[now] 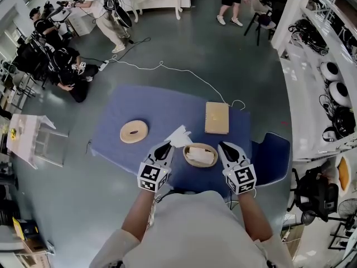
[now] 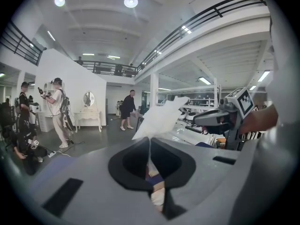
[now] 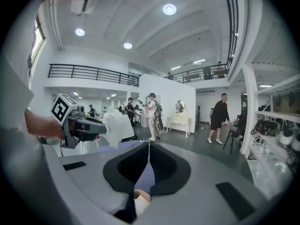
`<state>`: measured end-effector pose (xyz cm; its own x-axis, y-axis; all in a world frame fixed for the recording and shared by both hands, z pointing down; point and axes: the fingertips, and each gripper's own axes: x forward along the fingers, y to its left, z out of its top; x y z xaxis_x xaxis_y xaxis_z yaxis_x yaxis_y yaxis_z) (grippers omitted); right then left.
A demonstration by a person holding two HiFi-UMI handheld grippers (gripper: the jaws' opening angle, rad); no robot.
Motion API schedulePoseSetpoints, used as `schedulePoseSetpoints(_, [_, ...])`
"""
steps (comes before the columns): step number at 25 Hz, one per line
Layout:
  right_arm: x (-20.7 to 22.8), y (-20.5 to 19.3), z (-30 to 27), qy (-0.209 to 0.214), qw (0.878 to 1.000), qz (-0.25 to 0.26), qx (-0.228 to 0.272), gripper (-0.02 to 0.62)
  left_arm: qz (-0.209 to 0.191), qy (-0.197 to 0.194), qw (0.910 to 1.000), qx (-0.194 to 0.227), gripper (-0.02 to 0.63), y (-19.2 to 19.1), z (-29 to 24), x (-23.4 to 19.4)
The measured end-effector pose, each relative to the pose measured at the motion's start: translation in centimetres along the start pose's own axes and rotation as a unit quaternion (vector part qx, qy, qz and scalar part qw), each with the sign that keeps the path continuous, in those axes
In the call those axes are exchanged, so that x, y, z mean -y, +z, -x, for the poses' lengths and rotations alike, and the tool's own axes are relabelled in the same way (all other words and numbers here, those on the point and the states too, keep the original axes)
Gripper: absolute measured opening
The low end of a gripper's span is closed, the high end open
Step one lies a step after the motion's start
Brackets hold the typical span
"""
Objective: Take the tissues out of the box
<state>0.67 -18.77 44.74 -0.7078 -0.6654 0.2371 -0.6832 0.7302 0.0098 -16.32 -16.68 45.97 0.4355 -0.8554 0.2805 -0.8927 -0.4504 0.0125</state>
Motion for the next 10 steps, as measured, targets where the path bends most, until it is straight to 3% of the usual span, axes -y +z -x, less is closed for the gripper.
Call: schedulePoseSetpoints(10, [-0.41,-0.04,0.52,-0.001,1.0,-0.004,0.007,0.035,0.003,-0.003,1.0,0.001,0.014,-0.37,0.35,0.35])
